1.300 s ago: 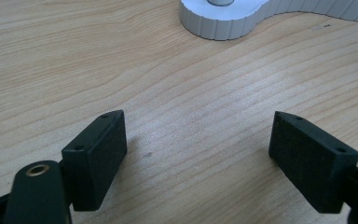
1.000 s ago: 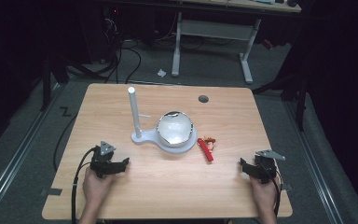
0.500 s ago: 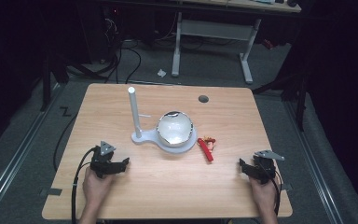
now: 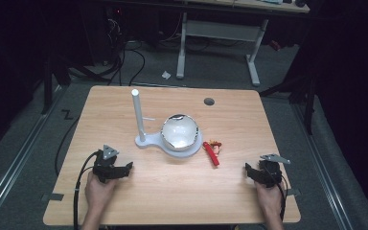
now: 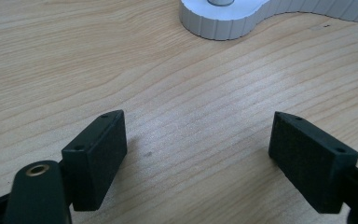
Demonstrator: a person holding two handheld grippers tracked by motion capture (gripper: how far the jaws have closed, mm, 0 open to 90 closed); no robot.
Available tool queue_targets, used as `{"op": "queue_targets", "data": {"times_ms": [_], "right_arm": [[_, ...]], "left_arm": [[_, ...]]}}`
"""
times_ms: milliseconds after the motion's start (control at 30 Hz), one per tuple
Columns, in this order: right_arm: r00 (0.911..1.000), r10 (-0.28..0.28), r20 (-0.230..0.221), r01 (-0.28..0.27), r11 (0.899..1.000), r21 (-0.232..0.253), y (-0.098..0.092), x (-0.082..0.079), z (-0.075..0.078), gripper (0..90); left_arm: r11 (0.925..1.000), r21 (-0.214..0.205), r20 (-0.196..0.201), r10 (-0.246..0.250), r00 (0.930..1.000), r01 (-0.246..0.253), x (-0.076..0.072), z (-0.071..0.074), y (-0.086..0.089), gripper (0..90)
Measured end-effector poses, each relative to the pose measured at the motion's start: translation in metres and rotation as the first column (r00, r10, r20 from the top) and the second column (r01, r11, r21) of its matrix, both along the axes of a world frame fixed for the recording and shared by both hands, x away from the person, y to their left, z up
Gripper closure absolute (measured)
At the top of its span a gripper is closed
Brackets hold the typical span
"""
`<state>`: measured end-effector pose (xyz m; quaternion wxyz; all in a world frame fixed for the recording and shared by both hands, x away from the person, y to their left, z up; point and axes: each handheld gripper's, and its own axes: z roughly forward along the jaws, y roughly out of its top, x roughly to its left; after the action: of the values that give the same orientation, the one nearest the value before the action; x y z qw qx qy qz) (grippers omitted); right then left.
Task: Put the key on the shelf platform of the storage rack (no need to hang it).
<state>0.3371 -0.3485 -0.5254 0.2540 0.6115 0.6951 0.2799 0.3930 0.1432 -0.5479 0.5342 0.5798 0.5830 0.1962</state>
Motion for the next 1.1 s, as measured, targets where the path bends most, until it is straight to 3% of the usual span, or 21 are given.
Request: {"op": "queue_targets", "data": {"times_ms": [633,1100], "right_arm": [[0.9965,0.081,0.021,-0.082,0.996,0.047,0.012,-0.008,0.009,45.0],[0.9867,0.154,0.052,-0.158,0.985,0.073,0.034,-0.009,0.015,42.9]], "left_arm": [[1.0,0.001,0.0,0.0,1.0,0.0,0.0,0.0,0.0,19.5],[1.0,0.001,-0.001,0.002,1.0,-0.002,0.0,0.0,0.0,19.3]]}}
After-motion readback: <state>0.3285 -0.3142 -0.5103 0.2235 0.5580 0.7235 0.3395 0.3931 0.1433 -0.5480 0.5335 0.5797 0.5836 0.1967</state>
